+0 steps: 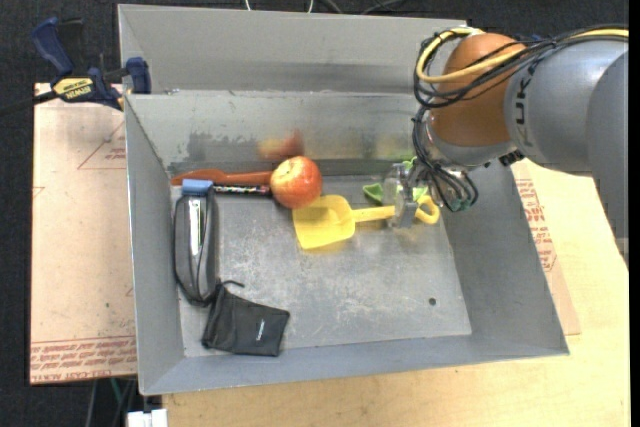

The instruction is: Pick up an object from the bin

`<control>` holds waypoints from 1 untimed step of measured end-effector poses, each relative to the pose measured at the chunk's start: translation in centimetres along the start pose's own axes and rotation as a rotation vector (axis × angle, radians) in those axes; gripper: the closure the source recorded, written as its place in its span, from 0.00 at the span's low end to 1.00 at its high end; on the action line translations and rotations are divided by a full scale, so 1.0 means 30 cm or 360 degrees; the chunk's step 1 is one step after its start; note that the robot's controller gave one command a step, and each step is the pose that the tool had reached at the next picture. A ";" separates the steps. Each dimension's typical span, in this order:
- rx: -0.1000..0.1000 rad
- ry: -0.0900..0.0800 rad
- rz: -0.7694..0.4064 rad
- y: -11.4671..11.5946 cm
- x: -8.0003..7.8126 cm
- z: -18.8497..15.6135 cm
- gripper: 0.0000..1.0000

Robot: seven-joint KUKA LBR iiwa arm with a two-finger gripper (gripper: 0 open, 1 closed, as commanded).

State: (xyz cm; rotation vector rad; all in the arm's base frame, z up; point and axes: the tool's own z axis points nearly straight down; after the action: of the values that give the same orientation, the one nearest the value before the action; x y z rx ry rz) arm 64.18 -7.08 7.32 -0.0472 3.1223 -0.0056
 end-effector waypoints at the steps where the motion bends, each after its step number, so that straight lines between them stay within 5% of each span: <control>1: -0.0009 0.0001 -0.0074 0.049 0.054 0.006 1.00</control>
Offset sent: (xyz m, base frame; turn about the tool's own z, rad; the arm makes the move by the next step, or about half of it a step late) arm -0.0043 0.0673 -0.0032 -0.0423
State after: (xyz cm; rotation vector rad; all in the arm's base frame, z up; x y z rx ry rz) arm 62.51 -5.67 7.10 -0.1198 3.1213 0.0027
